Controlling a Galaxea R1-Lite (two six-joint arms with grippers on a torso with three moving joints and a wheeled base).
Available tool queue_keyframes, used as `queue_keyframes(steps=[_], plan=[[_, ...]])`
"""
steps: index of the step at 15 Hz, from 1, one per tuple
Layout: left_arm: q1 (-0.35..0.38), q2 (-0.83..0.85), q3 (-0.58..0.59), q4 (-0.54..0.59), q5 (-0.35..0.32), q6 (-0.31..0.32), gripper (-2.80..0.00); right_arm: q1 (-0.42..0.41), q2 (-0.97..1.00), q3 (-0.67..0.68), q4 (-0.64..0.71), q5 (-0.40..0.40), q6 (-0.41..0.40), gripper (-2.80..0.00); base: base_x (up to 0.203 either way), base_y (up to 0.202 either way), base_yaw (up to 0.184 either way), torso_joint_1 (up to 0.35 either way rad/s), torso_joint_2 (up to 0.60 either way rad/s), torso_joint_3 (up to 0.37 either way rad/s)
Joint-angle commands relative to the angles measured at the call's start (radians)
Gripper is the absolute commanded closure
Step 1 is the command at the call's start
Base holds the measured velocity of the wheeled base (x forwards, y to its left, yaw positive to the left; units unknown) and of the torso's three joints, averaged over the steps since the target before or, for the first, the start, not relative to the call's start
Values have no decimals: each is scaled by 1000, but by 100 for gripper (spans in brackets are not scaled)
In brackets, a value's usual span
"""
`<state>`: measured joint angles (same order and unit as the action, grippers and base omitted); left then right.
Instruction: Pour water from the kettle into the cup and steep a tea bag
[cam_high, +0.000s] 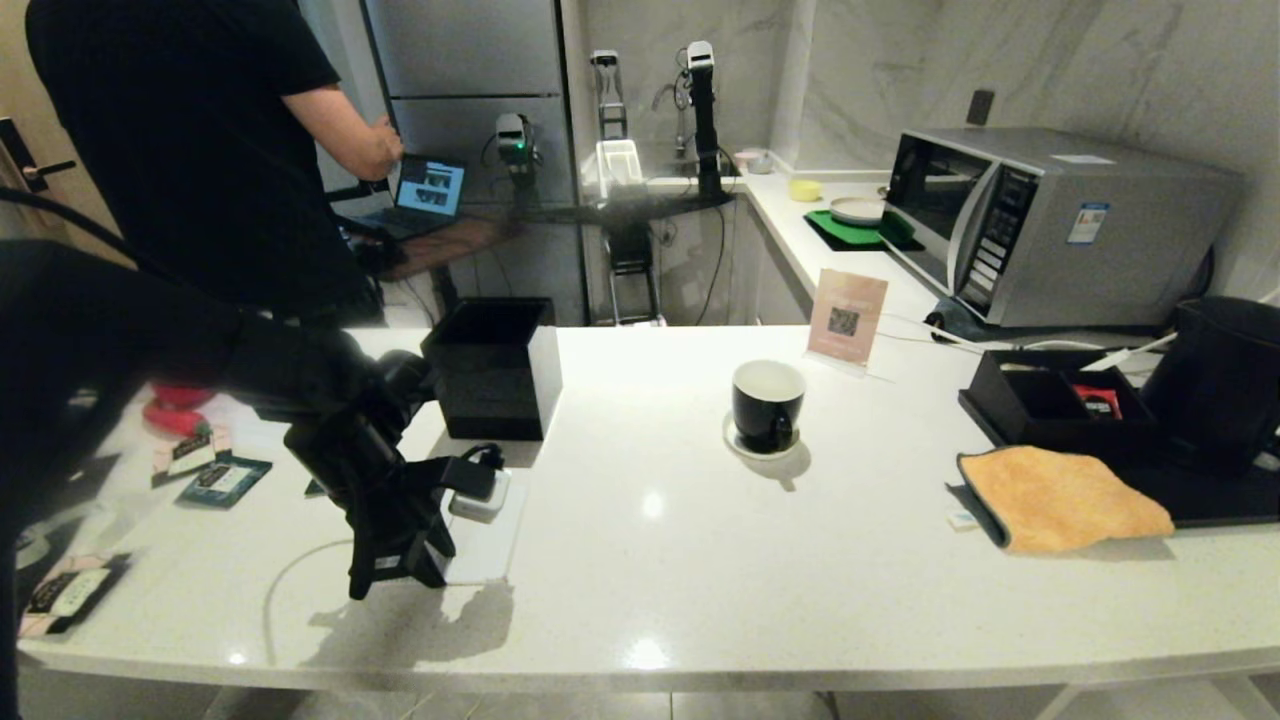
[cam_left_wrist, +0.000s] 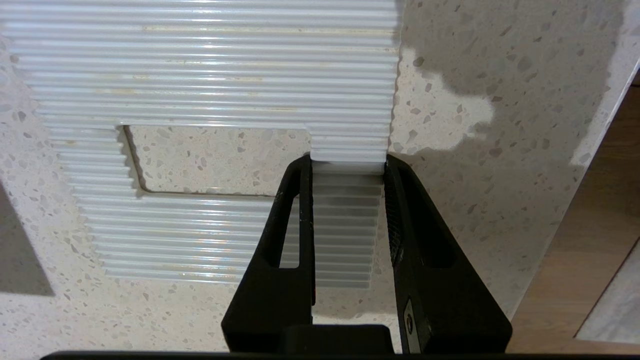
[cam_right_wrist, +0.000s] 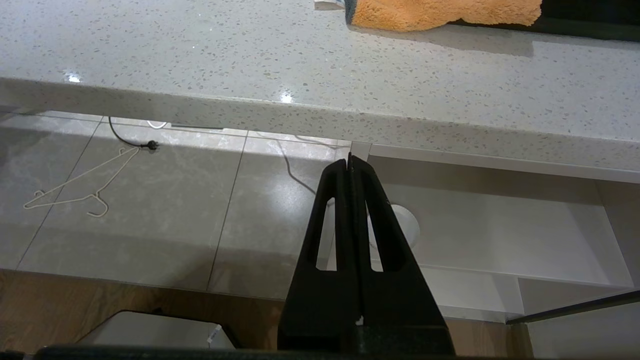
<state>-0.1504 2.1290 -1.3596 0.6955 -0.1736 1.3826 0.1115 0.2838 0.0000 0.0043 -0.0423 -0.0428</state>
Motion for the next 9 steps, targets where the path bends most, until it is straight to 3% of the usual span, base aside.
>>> queue_keyframes(steps=[1, 9], plan=[[0, -14, -1, 5, -1, 7, 0, 0, 1, 0, 0, 0, -2, 0, 0, 0, 0, 0, 0, 0], [-1, -60, -1, 5, -3, 9, 0, 0, 1, 0, 0, 1, -2, 0, 0, 0, 0, 0, 0, 0]])
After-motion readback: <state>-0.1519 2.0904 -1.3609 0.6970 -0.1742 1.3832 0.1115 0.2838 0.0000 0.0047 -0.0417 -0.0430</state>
